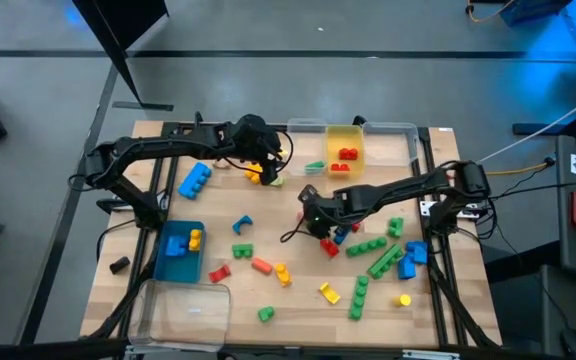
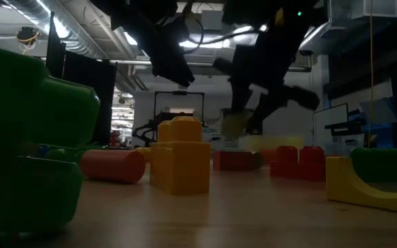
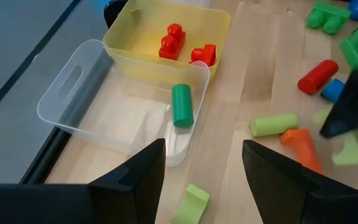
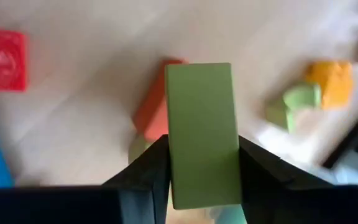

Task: Sort blocks by size
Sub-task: Put the light green arch block into the top right transparent bin

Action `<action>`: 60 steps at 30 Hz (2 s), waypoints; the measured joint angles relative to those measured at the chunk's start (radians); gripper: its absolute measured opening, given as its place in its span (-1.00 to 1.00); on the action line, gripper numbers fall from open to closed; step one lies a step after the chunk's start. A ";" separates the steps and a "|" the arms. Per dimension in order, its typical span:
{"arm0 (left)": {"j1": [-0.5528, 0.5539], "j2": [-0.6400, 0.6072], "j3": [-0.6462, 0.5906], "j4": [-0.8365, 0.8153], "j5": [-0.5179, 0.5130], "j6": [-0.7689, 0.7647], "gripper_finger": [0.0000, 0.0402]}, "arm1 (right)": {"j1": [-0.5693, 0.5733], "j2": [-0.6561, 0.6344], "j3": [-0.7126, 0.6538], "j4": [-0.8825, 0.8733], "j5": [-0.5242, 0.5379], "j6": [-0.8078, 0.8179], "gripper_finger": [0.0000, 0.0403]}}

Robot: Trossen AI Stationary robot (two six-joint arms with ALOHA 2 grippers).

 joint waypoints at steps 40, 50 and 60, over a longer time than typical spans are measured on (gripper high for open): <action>-0.078 0.000 0.000 -0.071 0.011 0.208 -0.02 | -0.938 -0.218 -0.063 -0.332 -0.020 0.296 0.23; -0.075 0.149 0.000 -0.070 0.008 0.254 -0.02 | -0.895 -0.219 -0.063 -0.343 -0.013 0.331 0.29; -0.023 0.294 0.000 -0.057 0.007 0.258 -0.02 | -0.786 -0.220 -0.063 -0.344 -0.003 0.329 0.29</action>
